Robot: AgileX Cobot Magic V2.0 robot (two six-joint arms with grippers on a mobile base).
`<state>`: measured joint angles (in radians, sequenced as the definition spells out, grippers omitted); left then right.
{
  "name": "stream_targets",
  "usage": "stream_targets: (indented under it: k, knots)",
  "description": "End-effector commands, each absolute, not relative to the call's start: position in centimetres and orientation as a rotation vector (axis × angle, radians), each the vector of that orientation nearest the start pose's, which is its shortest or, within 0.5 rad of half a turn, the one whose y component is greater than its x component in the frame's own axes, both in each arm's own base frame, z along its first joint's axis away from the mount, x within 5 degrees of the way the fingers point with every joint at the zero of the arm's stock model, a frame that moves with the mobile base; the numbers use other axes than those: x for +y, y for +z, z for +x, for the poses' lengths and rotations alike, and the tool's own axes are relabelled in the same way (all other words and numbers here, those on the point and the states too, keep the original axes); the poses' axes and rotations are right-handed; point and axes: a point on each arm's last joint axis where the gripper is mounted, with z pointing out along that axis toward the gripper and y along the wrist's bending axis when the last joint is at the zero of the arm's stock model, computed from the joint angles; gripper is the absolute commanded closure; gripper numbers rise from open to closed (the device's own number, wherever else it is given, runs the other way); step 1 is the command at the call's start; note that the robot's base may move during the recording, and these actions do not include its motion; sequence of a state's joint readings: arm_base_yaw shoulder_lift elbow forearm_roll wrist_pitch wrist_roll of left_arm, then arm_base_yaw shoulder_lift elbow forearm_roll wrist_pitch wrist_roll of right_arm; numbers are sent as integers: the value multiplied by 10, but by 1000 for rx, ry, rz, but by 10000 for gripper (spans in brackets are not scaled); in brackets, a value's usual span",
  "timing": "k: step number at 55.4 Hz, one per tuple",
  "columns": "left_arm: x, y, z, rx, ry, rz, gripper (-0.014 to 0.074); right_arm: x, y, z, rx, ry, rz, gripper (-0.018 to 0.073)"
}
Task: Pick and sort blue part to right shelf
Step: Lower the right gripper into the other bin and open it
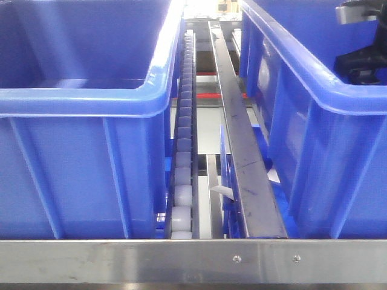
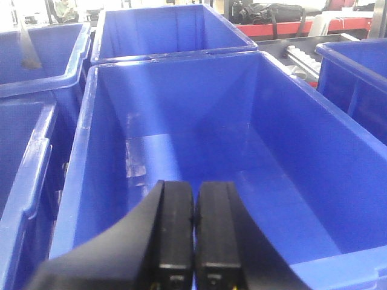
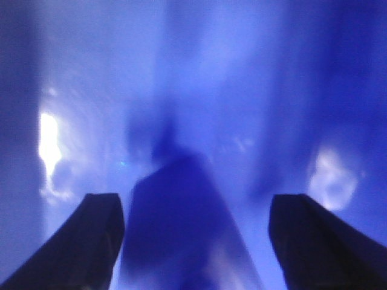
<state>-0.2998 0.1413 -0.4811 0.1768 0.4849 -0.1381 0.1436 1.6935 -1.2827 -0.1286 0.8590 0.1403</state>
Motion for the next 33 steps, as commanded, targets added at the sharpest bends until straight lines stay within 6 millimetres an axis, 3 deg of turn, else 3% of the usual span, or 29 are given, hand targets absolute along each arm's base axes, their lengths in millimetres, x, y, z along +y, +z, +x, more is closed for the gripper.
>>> stream_targets:
  k: [1, 8, 15, 19, 29, 33]
  knots:
    - [-4, 334, 35, 1523, -163, 188, 472, 37, 300, 338, 2568, -79, -104, -37]
    - [-4, 334, 35, 1523, -163, 188, 472, 34, 322, 312, 2450, -56, -103, -36]
    - [-4, 334, 35, 1524, -163, 188, 472, 30, 339, 273, 2341, -37, -101, 1]
    - [-4, 334, 35, 1524, -163, 188, 472, 26, 344, 250, 2299, -30, -99, 97]
    - [-4, 334, 35, 1524, -163, 188, 472, 19, 347, 198, 2220, -20, -92, 456]
    - [-4, 334, 35, 1524, -163, 188, 472, 16, 351, 173, 2162, -14, -86, 536]
